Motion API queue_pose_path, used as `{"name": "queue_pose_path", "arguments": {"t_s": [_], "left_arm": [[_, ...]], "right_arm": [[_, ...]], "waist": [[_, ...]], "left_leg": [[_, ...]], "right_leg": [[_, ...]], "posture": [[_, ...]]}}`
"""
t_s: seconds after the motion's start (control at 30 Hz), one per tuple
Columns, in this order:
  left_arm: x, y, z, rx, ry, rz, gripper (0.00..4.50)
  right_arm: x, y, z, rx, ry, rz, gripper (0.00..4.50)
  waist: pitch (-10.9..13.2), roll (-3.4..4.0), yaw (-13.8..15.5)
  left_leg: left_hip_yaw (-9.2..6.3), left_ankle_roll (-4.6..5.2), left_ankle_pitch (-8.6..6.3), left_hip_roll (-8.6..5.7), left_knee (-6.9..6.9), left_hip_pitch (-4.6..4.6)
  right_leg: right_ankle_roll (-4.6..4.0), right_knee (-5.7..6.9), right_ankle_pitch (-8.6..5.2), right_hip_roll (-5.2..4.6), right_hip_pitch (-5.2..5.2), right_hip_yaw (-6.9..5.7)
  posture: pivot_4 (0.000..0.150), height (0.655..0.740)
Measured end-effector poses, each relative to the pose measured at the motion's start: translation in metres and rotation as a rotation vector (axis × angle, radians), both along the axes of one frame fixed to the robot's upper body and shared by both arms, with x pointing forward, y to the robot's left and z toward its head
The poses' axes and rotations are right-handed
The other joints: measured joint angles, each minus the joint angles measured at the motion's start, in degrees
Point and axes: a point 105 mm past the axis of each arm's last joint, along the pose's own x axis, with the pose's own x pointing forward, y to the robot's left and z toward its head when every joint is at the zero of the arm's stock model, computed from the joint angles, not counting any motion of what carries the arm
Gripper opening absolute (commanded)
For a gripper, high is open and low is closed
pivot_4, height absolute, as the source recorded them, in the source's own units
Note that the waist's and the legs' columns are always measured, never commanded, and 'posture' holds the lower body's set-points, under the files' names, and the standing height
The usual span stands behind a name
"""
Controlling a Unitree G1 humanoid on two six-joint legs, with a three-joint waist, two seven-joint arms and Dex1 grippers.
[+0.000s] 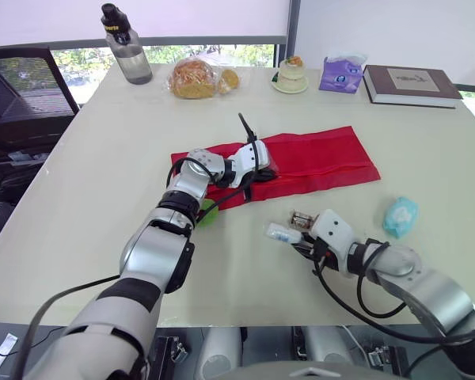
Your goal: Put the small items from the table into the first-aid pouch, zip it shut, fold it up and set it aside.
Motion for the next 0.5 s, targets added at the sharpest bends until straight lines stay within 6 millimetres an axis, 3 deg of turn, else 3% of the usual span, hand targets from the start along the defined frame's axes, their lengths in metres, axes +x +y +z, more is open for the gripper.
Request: {"name": "queue_pose_path", "arguments": {"t_s": [0.33, 0.5], "left_arm": [[0.0, 0.001, -0.001, 0.0, 0.002, 0.003, 0.0], [0.0, 0.0, -0.001, -0.001, 0.001, 0.004, 0.0]], "right_arm": [[-0.016, -0.007, 0.011, 0.06, -0.089, 0.086, 1.06], [-0.014, -0.014, 0.013, 0.052, -0.119, 0.074, 1.06]], "waist": [[0.0, 0.0, 0.0], [0.0, 0.0, 0.0]], "left_leg": [[0.01, 0.0, 0.0, 0.0, 0.01, 0.01], [0.02, 0.0, 0.0, 0.0, 0.03, 0.02]], "right_leg": [[0.01, 0.0, 0.0, 0.0, 0.01, 0.01], [0.01, 0.01, 0.0, 0.0, 0.02, 0.01]], "posture": [[0.15, 0.74], [0.15, 0.74]]}}
